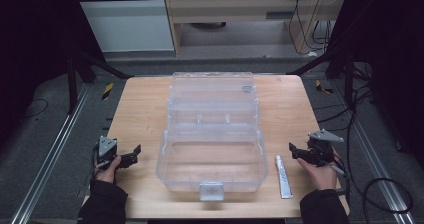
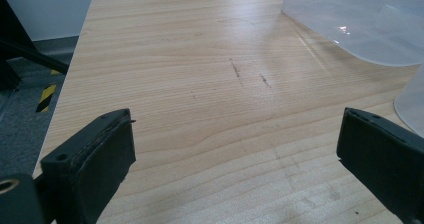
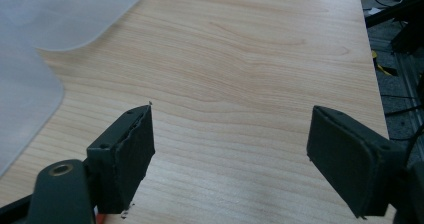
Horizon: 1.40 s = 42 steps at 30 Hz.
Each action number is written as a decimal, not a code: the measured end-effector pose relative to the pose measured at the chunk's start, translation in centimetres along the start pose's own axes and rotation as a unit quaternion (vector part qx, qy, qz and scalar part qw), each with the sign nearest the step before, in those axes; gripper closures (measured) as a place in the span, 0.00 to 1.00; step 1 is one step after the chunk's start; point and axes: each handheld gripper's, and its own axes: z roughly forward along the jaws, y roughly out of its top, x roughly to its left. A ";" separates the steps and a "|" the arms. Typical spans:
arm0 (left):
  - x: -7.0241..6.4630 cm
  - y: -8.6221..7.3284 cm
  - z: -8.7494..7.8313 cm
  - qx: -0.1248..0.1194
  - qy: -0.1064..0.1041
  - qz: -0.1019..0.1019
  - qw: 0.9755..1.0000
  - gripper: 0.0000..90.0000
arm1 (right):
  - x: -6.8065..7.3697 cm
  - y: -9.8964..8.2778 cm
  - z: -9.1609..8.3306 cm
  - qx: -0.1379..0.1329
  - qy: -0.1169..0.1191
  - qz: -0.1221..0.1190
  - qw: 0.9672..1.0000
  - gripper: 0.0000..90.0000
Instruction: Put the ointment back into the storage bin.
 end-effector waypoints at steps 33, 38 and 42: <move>-0.1 0.0 0.0 -0.001 0.001 0.002 1.000 0.02 | 3.7 2.7 -4.7 0.067 0.037 -0.029 0.997 0.31; -0.1 0.0 0.0 -0.001 0.001 0.002 1.000 0.02 | 4.2 3.3 -4.9 0.084 0.040 -0.031 0.995 0.32; -0.1 0.0 0.0 -0.001 0.001 0.002 1.000 0.02 | 4.6 3.6 -5.0 0.099 0.047 -0.027 0.994 0.33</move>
